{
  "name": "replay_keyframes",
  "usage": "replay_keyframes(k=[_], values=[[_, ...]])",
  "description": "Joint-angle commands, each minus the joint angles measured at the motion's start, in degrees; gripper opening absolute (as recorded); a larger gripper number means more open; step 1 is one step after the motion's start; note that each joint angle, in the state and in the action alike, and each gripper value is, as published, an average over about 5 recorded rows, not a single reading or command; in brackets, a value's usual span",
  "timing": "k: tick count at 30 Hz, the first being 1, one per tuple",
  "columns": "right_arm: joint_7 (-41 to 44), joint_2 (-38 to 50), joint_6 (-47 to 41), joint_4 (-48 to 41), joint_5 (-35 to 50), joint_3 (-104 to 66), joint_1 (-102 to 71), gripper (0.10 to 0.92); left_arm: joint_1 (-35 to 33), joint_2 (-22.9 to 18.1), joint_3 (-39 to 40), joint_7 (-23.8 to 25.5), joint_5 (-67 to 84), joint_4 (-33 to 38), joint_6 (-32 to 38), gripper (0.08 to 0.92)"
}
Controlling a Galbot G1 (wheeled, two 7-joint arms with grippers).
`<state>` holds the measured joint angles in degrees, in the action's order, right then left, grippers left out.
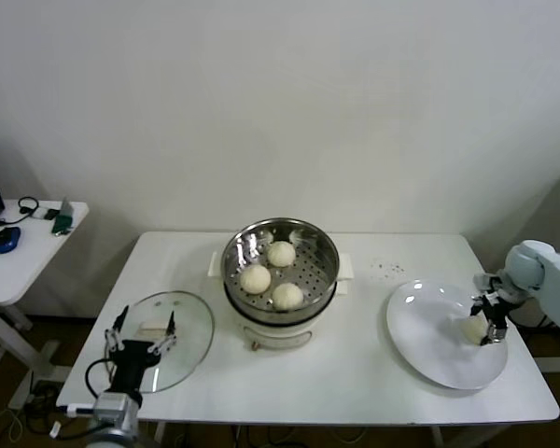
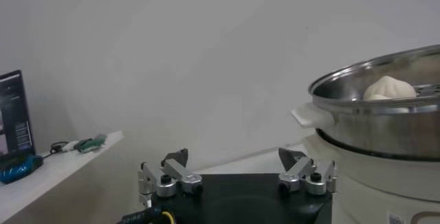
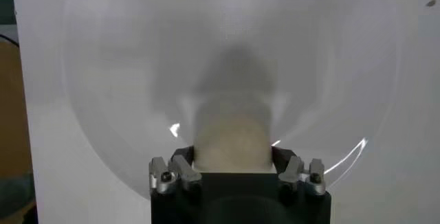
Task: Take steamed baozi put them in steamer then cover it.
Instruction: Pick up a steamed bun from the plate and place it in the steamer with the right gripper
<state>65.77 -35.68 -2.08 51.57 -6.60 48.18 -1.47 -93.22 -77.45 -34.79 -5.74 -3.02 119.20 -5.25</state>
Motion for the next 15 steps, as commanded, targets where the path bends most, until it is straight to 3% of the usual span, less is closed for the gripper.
replay_keyframes(k=[1, 7, 15], values=[[-0.1, 0.4, -1.4, 0.7, 4.6, 4.7, 4.2, 0.727, -0.1, -0.1, 0.0, 0.1, 0.0, 0.2, 0.1, 0.823], [-0.8, -0.2, -4.6, 3.2, 15.7, 18.3, 19.6, 0.718, 0.0, -0.1, 0.7, 0.4, 0.0, 0.4, 0.3, 0.823], [-1.7, -10.2, -7.8, 3.8, 33.8, 38.0, 42.6, 0.709, -0.1, -1.3, 2.9, 1.5, -0.6, 1.5, 0.7, 0.823]])
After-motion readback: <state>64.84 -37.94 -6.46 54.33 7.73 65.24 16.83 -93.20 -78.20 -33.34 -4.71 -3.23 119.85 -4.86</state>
